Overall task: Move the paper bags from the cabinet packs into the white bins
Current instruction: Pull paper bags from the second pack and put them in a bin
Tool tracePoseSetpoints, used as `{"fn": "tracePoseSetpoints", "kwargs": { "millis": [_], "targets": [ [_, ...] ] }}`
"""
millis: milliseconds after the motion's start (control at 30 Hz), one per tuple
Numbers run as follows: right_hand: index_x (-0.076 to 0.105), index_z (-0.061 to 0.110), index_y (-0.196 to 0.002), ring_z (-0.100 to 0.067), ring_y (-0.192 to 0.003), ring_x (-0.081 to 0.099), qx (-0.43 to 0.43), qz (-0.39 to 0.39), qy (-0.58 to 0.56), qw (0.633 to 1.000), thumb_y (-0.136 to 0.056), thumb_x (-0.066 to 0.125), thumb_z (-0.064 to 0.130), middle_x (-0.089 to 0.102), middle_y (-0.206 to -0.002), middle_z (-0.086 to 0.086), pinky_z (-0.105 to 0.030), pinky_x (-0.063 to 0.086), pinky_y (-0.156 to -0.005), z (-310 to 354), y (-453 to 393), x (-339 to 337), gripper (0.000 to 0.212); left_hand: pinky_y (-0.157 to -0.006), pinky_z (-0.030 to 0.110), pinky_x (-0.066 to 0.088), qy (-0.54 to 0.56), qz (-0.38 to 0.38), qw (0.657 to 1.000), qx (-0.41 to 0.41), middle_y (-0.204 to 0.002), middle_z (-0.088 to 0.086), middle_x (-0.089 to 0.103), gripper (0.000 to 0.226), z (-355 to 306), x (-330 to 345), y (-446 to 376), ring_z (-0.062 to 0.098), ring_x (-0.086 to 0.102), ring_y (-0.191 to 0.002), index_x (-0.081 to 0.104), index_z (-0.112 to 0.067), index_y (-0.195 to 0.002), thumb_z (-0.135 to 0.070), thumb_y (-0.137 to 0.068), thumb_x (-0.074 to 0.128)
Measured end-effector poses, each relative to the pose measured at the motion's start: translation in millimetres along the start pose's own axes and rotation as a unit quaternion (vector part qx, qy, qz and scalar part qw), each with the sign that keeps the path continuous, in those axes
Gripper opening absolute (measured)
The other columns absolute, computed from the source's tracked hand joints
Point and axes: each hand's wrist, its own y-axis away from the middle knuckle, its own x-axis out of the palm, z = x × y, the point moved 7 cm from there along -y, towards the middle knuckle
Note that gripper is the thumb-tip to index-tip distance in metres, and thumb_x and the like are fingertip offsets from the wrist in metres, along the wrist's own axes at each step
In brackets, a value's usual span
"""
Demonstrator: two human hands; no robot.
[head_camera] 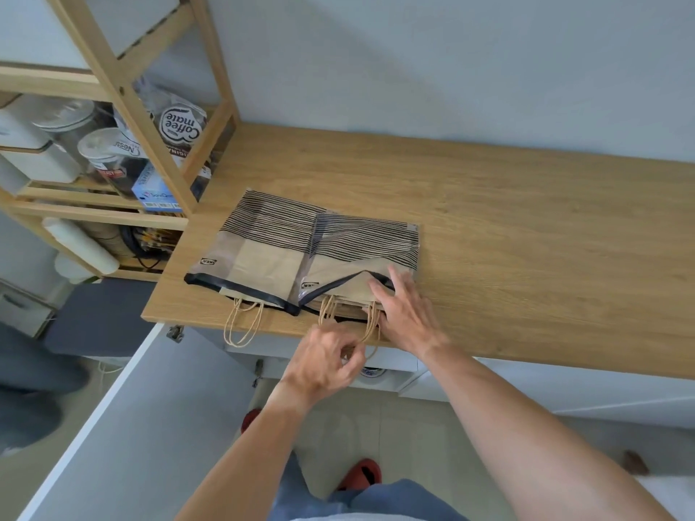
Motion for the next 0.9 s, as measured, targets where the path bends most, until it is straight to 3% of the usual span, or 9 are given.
{"fn": "tracePoseSetpoints", "kwargs": {
  "millis": [100, 200, 267, 367, 433, 533, 600, 700, 900],
  "targets": [
    [0.026, 0.032, -0.15, -0.05, -0.144, 0.013, 0.021, -0.018, 0.01, 1.0, -0.091, 0.055, 0.007, 0.006, -0.16, -0.02, -0.069, 0.031, -0.106, 4.6, 3.0, 0.3, 0.07, -0.055, 0.026, 0.046, -0.039, -0.113, 0.991, -0.059, -0.076, -0.008, 0.055, 0.034, 6.6, -32.0, -11.6, 0.008, 0.049, -0.07, 0.064, -0.014, -0.063, -0.033, -0.086, 0.047],
    [0.027, 0.035, -0.148, -0.05, -0.147, 0.002, 0.019, -0.01, 0.018, 1.0, -0.099, 0.051, 0.018, -0.003, -0.163, -0.017, -0.069, 0.02, -0.112, 9.9, 3.2, 0.4, 0.057, -0.081, 0.029, 0.038, 0.032, -0.21, 0.93, -0.299, -0.099, -0.002, 0.064, 0.043, 41.8, -48.8, -22.3, 0.015, 0.051, -0.099, 0.071, -0.017, -0.091, -0.043, -0.087, 0.036],
    [0.038, 0.033, -0.143, -0.05, -0.147, 0.008, 0.01, -0.018, 0.027, 0.999, -0.096, 0.055, 0.02, 0.0, -0.164, -0.017, -0.069, 0.024, -0.111, 8.1, 5.1, -0.6, 0.052, -0.095, 0.041, 0.041, 0.125, -0.158, 0.876, -0.439, -0.113, 0.008, 0.065, 0.053, 71.5, -34.6, -29.4, 0.025, 0.054, -0.109, 0.065, -0.015, -0.108, -0.052, -0.087, 0.034],
    [0.058, 0.028, -0.131, -0.048, -0.143, 0.025, -0.02, -0.048, 0.049, 0.997, -0.088, 0.066, 0.014, 0.016, -0.162, -0.017, -0.069, 0.032, -0.107, -1.4, 7.5, -6.6, 0.046, -0.105, 0.047, 0.036, 0.108, -0.009, 0.844, -0.525, -0.132, 0.02, 0.052, 0.066, 89.3, -17.0, -38.7, 0.037, 0.044, -0.124, 0.049, -0.007, -0.135, -0.055, -0.089, 0.046],
    [0.063, 0.024, -0.125, -0.045, -0.142, 0.03, -0.035, -0.066, 0.064, 0.995, -0.085, 0.07, 0.015, 0.021, -0.16, -0.015, -0.068, 0.037, -0.103, -10.4, 8.7, -13.8, 0.041, -0.1, 0.043, 0.035, 0.099, 0.044, 0.842, -0.528, -0.133, 0.02, 0.045, 0.066, 90.4, -13.5, -47.3, 0.036, 0.04, -0.125, 0.039, -0.008, -0.141, -0.044, -0.089, 0.057],
    [0.063, 0.022, -0.123, -0.043, -0.143, 0.028, -0.052, -0.091, 0.083, 0.991, -0.083, 0.07, 0.014, 0.023, -0.16, -0.014, -0.069, 0.039, -0.099, -18.1, 7.6, -24.7, 0.042, -0.086, 0.035, 0.048, 0.236, 0.036, 0.819, -0.521, -0.112, 0.007, 0.059, 0.05, 96.0, 1.3, -64.3, 0.023, 0.056, -0.1, 0.051, -0.006, -0.129, -0.026, -0.084, 0.062],
    [0.064, 0.02, -0.121, -0.042, -0.141, 0.032, -0.066, -0.113, 0.096, 0.987, -0.08, 0.071, 0.013, 0.026, -0.158, -0.015, -0.067, 0.039, -0.099, -21.7, 8.0, -30.0, 0.042, -0.095, 0.042, 0.052, 0.274, 0.022, 0.81, -0.518, -0.118, 0.008, 0.064, 0.054, 96.6, 3.3, -76.6, 0.025, 0.061, -0.105, 0.053, -0.008, -0.132, -0.024, -0.082, 0.066],
    [0.066, 0.017, -0.119, -0.041, -0.14, 0.035, -0.091, -0.137, 0.104, 0.981, -0.079, 0.068, 0.009, 0.029, -0.157, -0.015, -0.062, 0.037, -0.104, -28.8, 13.9, -36.3, 0.041, -0.106, 0.042, 0.044, 0.304, 0.015, 0.802, -0.514, -0.13, 0.006, 0.059, 0.062, 96.4, 6.6, -96.4, 0.025, 0.056, -0.119, 0.048, -0.012, -0.14, -0.021, -0.084, 0.072],
    [0.07, 0.009, -0.11, -0.037, -0.135, 0.042, -0.038, -0.161, 0.025, 0.986, -0.087, 0.067, 0.007, 0.042, -0.151, -0.017, -0.054, 0.044, -0.101, -71.1, 17.5, -56.3, 0.024, -0.105, 0.037, 0.047, 0.384, 0.062, 0.814, -0.431, -0.134, 0.003, 0.057, 0.071, 76.6, 26.2, -108.6, 0.018, 0.058, -0.117, 0.039, -0.017, -0.147, -0.034, -0.087, 0.071]
  ]
}}
